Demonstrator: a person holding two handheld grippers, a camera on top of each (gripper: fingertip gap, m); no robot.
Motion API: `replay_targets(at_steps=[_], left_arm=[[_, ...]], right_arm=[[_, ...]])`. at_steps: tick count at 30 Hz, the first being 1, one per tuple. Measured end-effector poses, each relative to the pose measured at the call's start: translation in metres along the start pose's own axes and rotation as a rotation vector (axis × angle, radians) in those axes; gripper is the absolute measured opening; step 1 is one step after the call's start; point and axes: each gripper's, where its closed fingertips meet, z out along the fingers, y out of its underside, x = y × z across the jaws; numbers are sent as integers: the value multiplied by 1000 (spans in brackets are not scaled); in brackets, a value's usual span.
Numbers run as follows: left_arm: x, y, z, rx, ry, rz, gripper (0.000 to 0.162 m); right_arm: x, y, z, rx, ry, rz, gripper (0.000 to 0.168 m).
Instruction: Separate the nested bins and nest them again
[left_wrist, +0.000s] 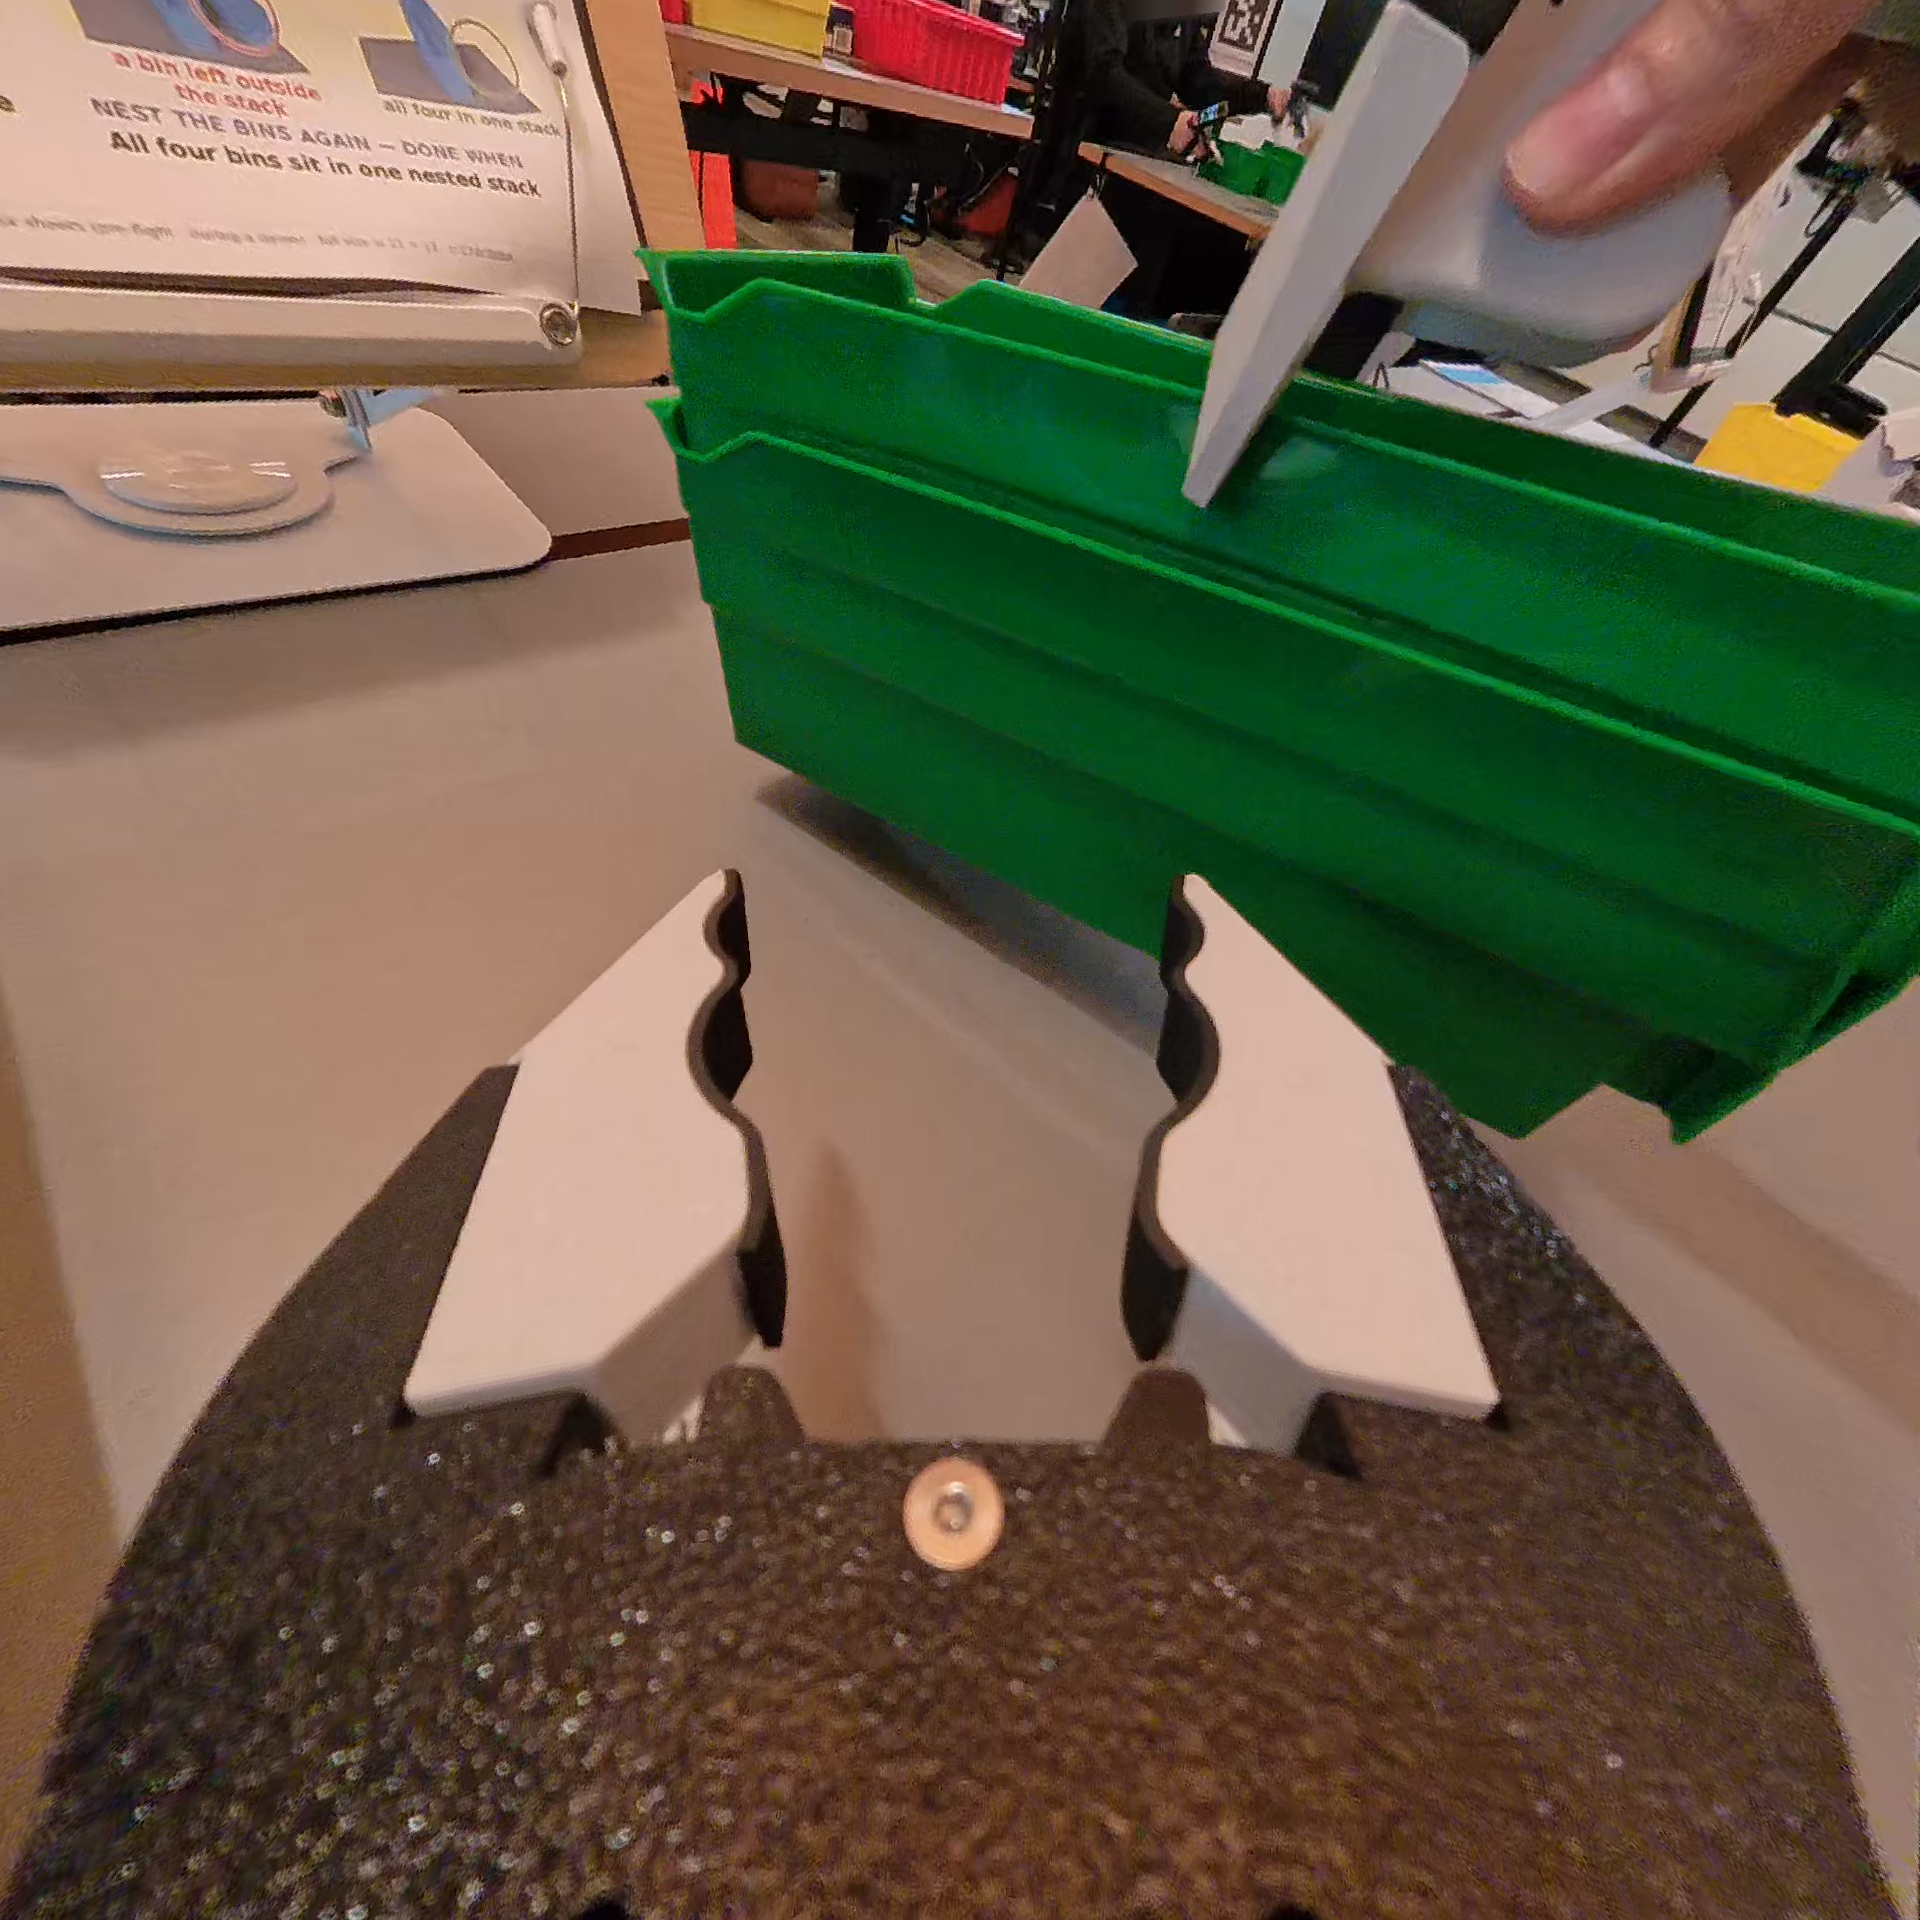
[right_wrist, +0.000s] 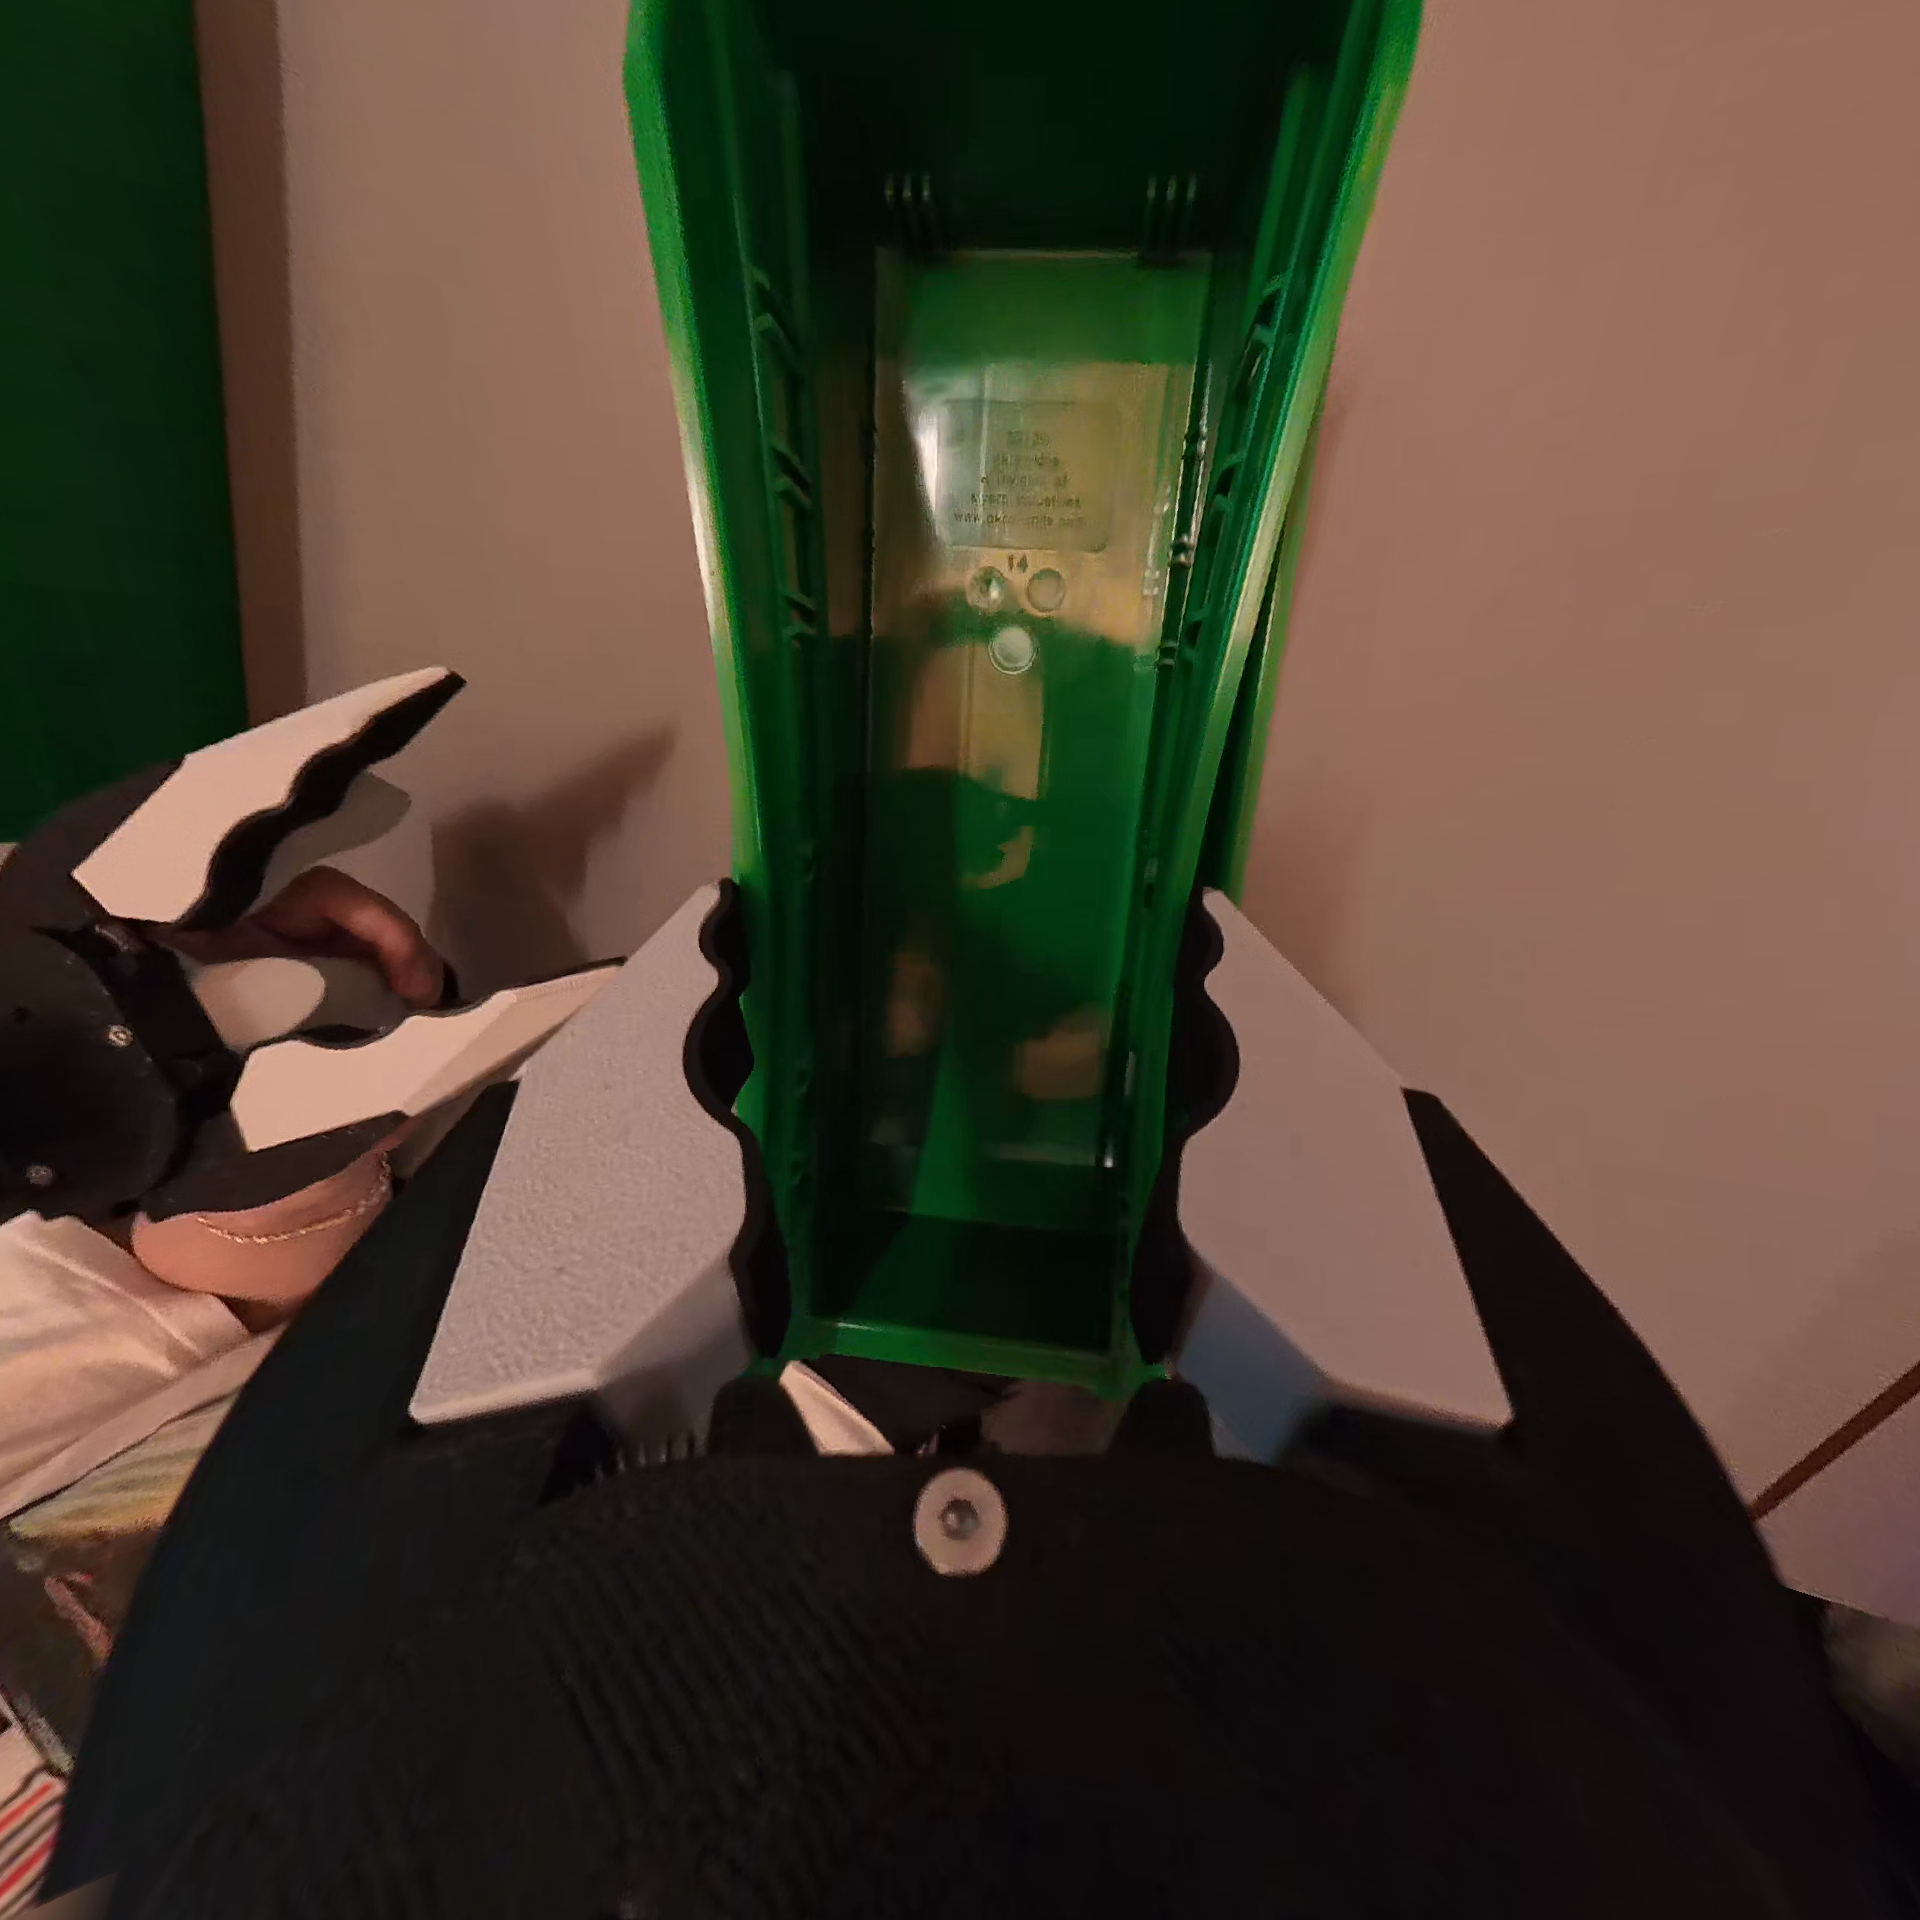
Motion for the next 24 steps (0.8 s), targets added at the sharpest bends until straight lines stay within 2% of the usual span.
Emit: replay_targets(at_steps=[11,18,24], left_arm=[[3,-3,-1,4,10,-3,78],[42,-10,1,52,120,-68,80],[50,-5,6,59,69,-59,77]], right_arm=[[0,6,22,-29,2,12,86],[-8,8,30,-16,-17,43,87],[-17,11,30,-15,-24,42,86]])
